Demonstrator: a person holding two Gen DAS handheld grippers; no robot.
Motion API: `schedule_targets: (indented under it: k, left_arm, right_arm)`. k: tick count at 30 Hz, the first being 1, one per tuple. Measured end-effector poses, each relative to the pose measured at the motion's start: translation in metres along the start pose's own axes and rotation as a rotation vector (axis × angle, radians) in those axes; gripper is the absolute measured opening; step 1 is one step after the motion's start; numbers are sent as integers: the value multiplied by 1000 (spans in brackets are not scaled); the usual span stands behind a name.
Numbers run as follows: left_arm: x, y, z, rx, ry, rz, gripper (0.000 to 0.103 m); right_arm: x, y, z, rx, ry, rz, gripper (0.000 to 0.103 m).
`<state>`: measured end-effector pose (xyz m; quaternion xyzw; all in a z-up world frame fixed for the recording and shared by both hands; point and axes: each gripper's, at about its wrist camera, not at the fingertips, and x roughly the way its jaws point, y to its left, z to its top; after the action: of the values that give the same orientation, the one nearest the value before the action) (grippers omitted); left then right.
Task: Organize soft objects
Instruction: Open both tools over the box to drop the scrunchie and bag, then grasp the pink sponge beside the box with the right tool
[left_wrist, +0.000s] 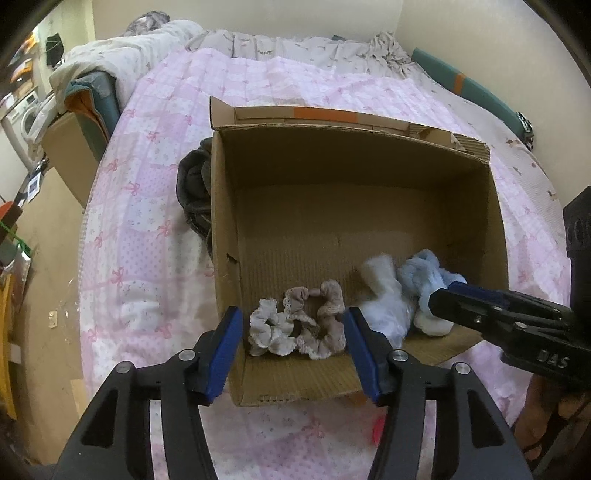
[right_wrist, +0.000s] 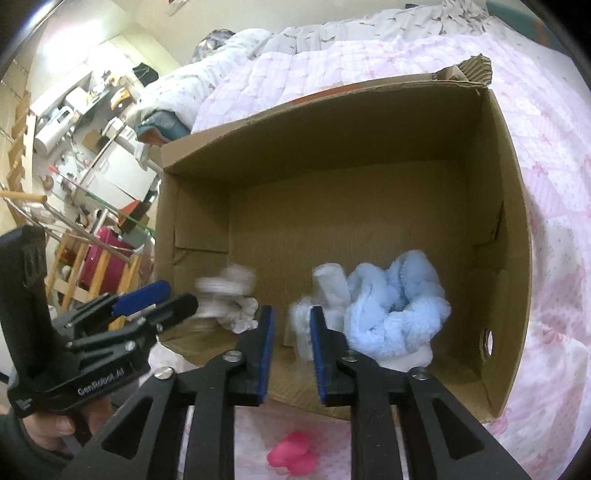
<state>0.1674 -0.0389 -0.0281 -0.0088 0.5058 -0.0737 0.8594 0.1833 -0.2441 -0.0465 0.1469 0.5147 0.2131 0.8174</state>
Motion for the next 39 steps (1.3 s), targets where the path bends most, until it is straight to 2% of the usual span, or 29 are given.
schedule_targets:
  k: [1, 3, 14, 27, 39]
  left_arm:
    - [-1, 0, -1, 1, 0, 0, 55]
    - [-4, 1, -2, -3, 2, -2, 55]
    - [-23, 5, -17, -19, -15, 7, 55]
    - [-36, 5, -47, -41, -3, 20, 55]
    - [-38, 16, -67, -96, 28, 49, 55]
  right_arm:
    - [-2, -1, -1, 5, -4, -6, 46]
    - [-6, -5, -3, 25, -15, -4, 64]
    - [-22, -2, -10, 22, -21, -26, 64]
    - [-33, 16, -41, -4, 1, -40, 64]
    - [-36, 9, -74, 37, 53, -64, 64]
